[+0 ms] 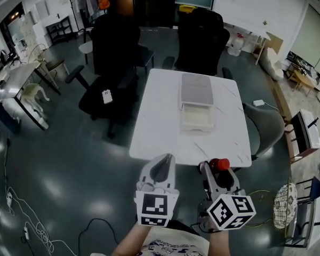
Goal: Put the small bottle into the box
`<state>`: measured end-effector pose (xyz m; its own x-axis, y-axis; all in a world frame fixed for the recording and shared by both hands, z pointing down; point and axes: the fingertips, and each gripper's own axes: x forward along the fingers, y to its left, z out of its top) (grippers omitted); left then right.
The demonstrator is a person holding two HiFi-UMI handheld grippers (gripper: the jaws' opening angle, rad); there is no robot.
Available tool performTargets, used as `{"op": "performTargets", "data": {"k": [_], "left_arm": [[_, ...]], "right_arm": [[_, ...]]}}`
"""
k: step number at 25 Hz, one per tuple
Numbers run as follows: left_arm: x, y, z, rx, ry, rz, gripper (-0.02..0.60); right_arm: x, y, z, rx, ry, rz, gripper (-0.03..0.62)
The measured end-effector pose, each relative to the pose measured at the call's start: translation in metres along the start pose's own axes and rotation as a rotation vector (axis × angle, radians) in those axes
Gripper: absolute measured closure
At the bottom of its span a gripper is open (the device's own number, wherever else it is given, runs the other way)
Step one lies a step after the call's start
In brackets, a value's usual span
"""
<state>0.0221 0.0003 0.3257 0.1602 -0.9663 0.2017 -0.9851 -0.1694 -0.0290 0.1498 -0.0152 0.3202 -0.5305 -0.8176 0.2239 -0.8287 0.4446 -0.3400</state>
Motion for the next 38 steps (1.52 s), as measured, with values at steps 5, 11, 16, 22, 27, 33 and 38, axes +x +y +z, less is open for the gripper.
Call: {"op": "performTargets", "data": {"k": [5, 11, 16, 22, 27, 33, 38], "left_arm": [[0.017, -0.004, -0.003, 0.004, 0.024, 0.004, 0.561], [0.037, 0.011, -0.006, 0.003, 0.047, 0.014, 0.561], [0.066, 0.021, -0.002, -0.003, 0.040, 0.006, 0.561], [0.109, 0.036, 0.003, 0.003, 0.047, -0.022, 0.561], [0.141, 0.054, 0.008, 0.007, 0.050, -0.035, 0.561], [0.181, 0.067, 0.008, -0.001, 0.072, -0.073, 0.561], [0.209, 0.078, 0.007, -0.012, 0.086, -0.104, 0.561]], "right_arm": [[0.017, -0.013, 0.001, 0.012, 0.022, 0.015, 0.365], [0.043, -0.016, 0.002, 0.025, 0.037, 0.024, 0.365], [0.068, -0.025, 0.008, 0.022, 0.041, 0.014, 0.365], [0.109, -0.037, 0.019, 0.022, 0.042, 0.001, 0.365], [0.144, -0.046, 0.029, 0.025, 0.042, -0.019, 0.365], [0.180, -0.057, 0.038, 0.028, 0.058, -0.052, 0.365], [0.205, -0.064, 0.042, 0.028, 0.068, -0.086, 0.365]]}}
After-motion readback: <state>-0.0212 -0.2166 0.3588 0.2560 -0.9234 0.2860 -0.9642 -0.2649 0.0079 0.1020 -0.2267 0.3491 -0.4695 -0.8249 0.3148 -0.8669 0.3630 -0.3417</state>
